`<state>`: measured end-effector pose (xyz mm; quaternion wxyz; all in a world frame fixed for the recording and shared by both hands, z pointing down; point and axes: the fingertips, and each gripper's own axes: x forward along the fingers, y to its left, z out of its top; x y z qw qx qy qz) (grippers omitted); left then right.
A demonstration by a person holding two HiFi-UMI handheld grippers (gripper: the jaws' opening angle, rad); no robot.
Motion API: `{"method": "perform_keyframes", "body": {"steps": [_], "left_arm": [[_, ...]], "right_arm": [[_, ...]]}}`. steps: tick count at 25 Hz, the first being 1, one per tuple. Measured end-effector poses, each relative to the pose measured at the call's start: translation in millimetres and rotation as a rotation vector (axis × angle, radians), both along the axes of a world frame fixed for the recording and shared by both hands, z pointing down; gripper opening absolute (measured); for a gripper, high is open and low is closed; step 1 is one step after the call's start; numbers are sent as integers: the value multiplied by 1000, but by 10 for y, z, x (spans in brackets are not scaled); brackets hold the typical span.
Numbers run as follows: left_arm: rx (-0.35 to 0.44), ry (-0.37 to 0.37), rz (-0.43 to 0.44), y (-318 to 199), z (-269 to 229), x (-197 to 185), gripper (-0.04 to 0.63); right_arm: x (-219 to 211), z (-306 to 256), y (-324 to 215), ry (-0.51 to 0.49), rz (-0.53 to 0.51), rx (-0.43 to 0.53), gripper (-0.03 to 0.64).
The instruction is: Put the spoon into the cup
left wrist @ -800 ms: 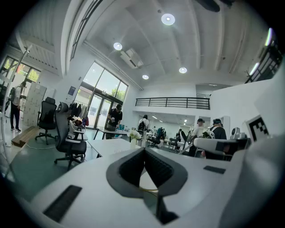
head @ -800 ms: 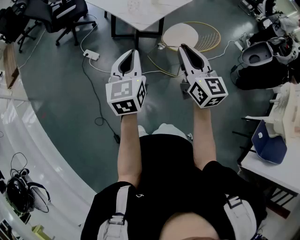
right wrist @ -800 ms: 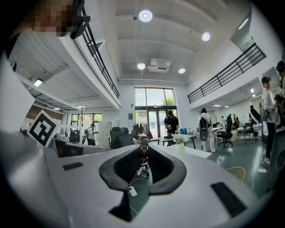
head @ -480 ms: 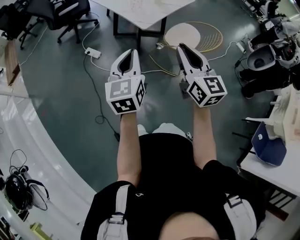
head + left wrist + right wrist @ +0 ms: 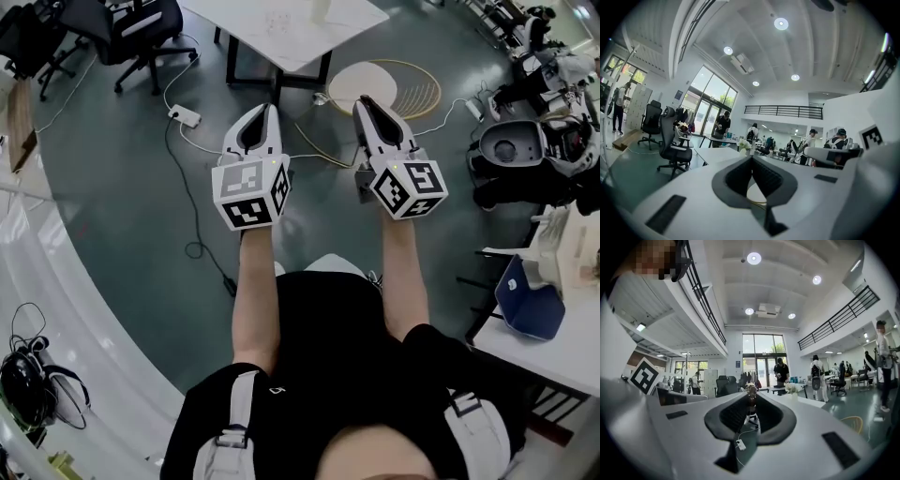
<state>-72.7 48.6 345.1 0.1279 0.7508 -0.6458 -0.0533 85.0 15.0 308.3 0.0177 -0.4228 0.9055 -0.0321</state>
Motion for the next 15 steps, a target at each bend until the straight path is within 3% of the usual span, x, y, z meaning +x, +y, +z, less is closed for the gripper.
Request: {"method": "perform_keyframes", "body": {"steps": [3, 7, 15], "left_arm": [[3, -1, -5, -10, -11, -49, 15], [-33, -56, -26, -23, 59, -179, 15], [-47, -38, 1, -31, 101, -178, 15]], "right_arm": [[-27, -32, -27, -8, 1, 4, 52], [-156, -58, -43, -10, 4, 10, 52], [-145, -15, -78, 13, 28, 5, 54]]}}
